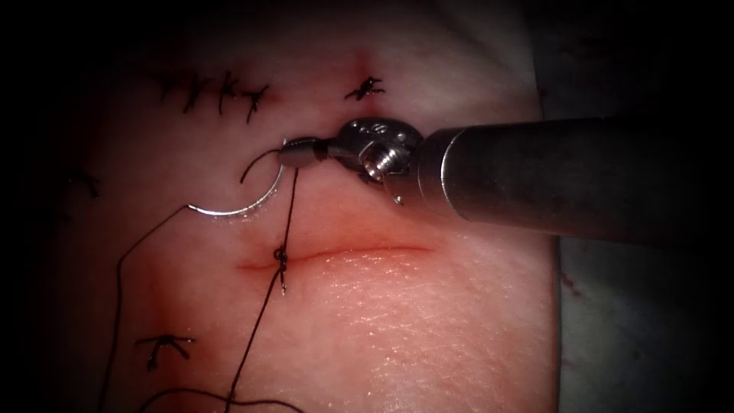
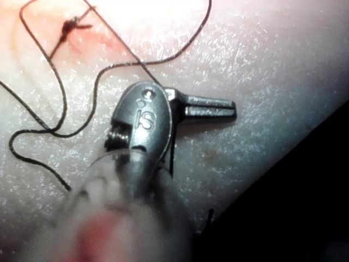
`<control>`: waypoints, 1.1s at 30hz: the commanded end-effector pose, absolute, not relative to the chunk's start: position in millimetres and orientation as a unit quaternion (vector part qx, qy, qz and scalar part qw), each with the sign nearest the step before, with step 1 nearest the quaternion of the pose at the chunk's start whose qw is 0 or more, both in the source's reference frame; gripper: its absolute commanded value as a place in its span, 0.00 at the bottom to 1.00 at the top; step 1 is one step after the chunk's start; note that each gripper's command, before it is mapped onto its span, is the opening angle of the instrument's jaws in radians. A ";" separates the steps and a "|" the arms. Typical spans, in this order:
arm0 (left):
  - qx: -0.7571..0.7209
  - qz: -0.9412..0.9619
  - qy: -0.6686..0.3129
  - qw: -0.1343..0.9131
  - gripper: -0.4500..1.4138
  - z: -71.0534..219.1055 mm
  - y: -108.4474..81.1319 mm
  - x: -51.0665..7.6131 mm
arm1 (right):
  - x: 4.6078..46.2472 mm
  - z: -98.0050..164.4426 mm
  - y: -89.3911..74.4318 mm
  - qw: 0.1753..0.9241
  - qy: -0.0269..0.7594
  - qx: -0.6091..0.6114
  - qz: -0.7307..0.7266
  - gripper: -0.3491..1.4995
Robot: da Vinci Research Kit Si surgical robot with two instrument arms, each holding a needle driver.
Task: Wound Closure
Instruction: Tension the knot by pulling up with the right hand and down with the left, then wrap the suture counter clockwise one time around the right gripper.
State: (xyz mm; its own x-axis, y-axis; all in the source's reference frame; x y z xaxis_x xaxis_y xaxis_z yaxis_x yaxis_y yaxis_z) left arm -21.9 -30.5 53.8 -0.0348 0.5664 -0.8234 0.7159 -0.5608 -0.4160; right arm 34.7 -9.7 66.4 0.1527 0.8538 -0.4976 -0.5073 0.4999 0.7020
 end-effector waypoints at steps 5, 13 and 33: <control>0.686 -0.548 0.472 0.076 0.00 54.9 -33.4 -22.0 | 35.6 66.9 -9.3 0.736 0.461 0.187 0.460 0.00; 0.674 -0.544 0.489 0.102 0.00 53.8 -35.5 -21.2 | 35.5 67.5 -8.0 0.742 0.456 0.173 0.461 0.00; 0.649 -0.537 0.507 0.183 0.00 52.4 -34.6 -20.9 | 35.8 67.1 -9.2 0.716 0.510 0.191 0.437 0.00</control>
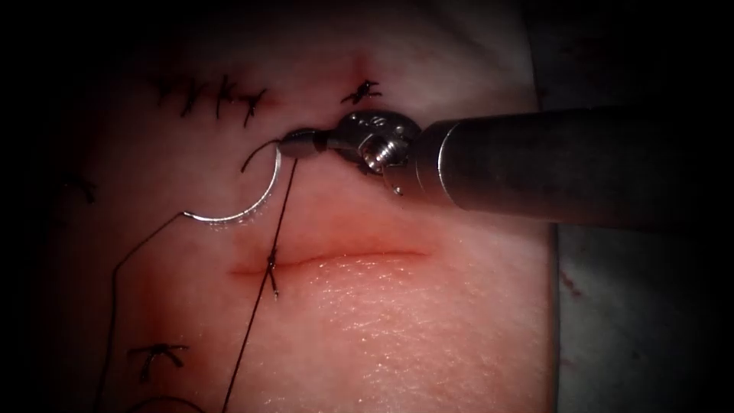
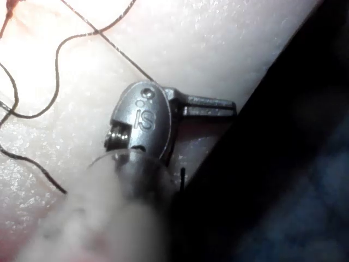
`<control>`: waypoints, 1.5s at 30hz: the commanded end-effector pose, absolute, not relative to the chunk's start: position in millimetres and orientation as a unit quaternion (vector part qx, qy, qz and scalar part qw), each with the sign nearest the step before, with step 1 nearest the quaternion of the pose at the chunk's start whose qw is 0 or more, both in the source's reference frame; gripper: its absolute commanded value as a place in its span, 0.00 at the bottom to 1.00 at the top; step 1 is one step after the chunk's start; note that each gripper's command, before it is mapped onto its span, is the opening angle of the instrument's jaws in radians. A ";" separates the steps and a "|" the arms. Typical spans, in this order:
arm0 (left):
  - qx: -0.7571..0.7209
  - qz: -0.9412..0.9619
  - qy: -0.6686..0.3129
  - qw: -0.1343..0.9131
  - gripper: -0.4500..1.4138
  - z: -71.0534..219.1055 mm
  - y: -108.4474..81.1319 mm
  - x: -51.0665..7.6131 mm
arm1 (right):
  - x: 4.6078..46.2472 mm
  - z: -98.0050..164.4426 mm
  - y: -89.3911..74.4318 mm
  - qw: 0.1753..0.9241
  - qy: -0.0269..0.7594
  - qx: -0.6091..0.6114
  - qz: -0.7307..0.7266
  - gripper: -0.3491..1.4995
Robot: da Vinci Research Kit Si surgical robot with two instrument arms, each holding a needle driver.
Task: Wound Closure
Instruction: Wrap the suture counter clockwise one time around the right gripper.
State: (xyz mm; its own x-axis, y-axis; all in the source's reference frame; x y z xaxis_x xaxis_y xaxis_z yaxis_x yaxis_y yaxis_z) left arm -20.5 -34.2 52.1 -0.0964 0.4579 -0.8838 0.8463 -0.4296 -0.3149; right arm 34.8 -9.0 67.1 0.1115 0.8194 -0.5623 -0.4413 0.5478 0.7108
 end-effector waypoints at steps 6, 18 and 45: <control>0.651 -0.601 0.428 0.178 0.00 48.8 -25.5 -19.8 | 34.8 64.2 -10.9 0.678 0.560 0.186 0.438 0.70; 0.635 -0.729 0.234 0.100 0.00 43.0 -5.2 -18.1 | 27.5 57.9 -6.2 0.646 0.631 0.120 0.413 0.90; 0.638 -0.714 0.209 0.200 0.00 43.3 2.1 -21.3 | 39.8 60.6 -14.3 0.695 0.644 0.197 0.254 0.00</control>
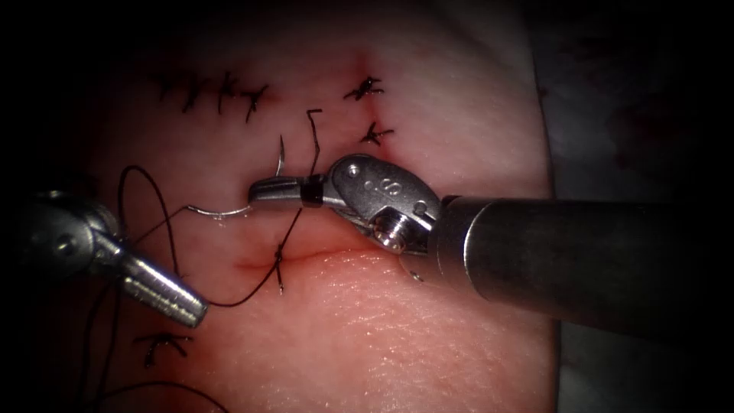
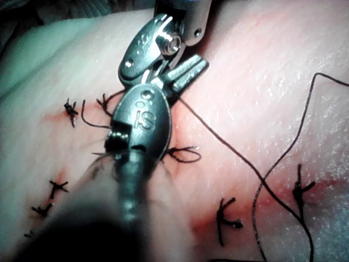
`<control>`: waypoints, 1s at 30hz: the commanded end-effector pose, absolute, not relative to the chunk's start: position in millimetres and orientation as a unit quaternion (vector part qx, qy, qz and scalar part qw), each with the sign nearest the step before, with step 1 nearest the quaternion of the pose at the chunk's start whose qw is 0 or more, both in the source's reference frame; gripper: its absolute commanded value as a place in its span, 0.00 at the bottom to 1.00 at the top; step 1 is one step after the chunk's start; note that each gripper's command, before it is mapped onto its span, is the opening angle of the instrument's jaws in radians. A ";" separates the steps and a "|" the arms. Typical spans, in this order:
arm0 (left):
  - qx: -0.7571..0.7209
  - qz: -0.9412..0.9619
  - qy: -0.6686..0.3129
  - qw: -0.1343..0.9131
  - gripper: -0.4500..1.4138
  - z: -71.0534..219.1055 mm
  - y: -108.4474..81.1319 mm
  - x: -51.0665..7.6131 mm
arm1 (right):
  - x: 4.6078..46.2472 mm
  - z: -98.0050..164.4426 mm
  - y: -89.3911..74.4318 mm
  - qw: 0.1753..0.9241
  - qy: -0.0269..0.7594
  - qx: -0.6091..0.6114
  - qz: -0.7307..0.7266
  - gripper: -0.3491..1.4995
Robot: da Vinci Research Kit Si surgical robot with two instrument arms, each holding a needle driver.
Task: Wound Closure
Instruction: Wrap the suture counter clockwise one time around the right gripper.
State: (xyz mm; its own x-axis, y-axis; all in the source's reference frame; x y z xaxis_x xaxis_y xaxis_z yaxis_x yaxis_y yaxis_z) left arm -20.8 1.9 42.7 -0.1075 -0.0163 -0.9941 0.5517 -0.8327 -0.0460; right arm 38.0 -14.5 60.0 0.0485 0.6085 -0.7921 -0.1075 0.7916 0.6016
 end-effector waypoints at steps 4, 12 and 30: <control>0.635 -0.711 0.216 0.211 0.00 42.4 1.7 -20.9 | 43.8 61.6 -13.9 0.677 0.673 0.211 0.210 0.00; 0.644 -0.701 0.221 0.214 0.00 42.4 2.5 -20.7 | 47.8 60.0 -14.9 0.649 0.704 0.239 0.160 0.00; 0.660 -0.701 0.186 0.197 0.00 46.9 6.0 -18.8 | 44.1 58.0 -16.0 0.537 0.782 0.287 0.133 0.00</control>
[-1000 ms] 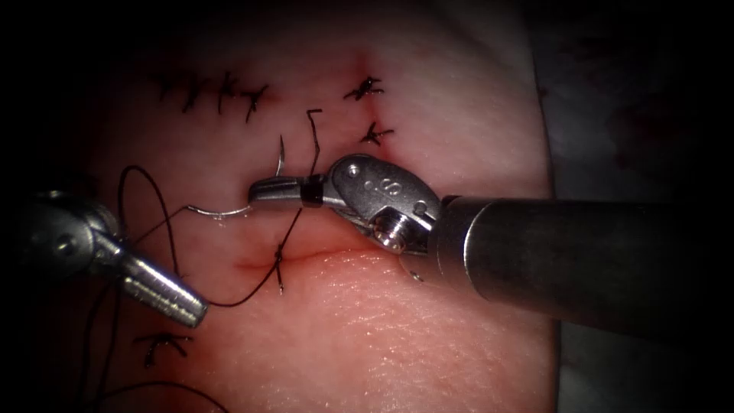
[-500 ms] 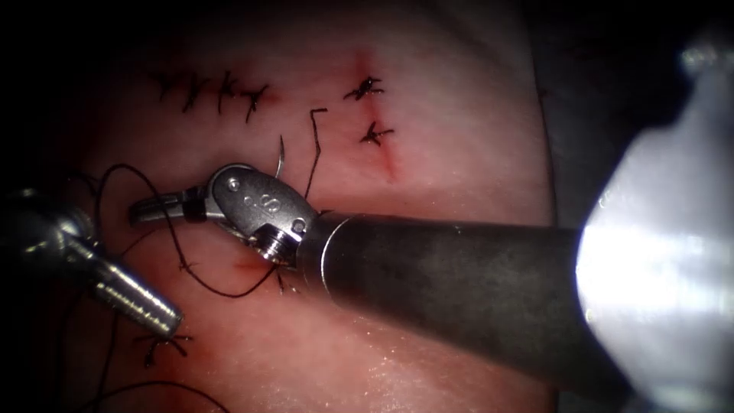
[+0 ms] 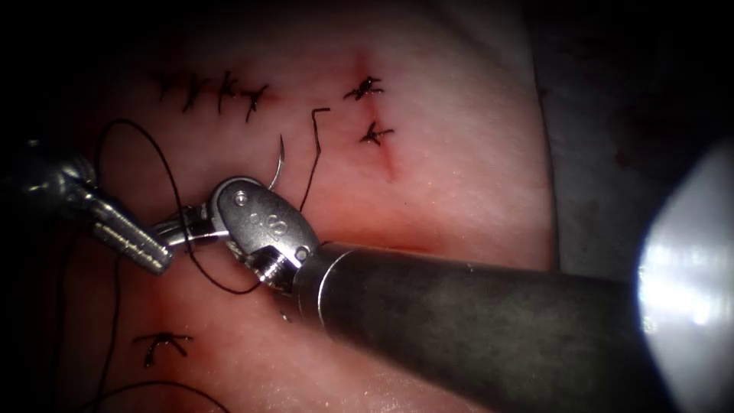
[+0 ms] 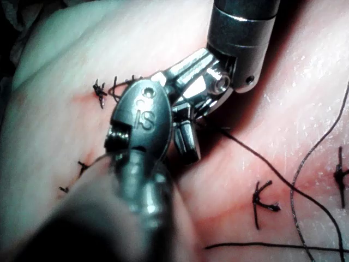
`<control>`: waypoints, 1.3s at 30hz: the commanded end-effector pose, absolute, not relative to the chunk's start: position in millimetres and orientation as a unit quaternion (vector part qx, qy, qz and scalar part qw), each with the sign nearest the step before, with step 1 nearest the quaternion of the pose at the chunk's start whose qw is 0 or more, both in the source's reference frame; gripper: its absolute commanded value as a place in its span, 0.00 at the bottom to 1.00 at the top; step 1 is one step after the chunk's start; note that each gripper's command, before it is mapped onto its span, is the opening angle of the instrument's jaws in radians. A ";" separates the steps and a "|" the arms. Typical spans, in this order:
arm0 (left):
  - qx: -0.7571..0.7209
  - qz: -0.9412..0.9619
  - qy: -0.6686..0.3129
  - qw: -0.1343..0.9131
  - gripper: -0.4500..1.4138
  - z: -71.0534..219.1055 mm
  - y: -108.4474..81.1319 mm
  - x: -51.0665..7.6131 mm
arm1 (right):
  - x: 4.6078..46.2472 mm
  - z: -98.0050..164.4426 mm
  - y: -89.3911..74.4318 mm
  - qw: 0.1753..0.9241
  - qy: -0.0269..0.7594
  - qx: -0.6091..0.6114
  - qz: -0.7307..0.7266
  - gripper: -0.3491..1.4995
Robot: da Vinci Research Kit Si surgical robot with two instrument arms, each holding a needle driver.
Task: Wound Closure
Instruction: Wrap the suture counter clockwise one time around the right gripper.
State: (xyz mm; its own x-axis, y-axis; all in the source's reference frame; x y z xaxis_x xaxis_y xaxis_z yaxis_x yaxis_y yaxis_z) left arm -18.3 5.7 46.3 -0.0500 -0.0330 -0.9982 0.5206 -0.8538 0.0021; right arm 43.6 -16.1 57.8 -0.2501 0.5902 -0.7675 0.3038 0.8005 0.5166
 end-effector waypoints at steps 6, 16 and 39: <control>0.641 -0.723 0.175 0.190 0.00 49.4 6.1 -18.5 | 40.8 57.1 -16.7 0.516 0.789 0.255 0.217 0.00; 0.624 -0.756 0.137 0.145 0.00 52.8 8.2 -18.5 | 37.0 56.1 -17.3 0.487 0.780 0.242 0.310 0.00; 0.613 -0.786 0.051 0.063 0.00 60.7 6.9 -23.0 | 35.8 52.3 -15.9 0.403 0.766 0.211 0.454 0.00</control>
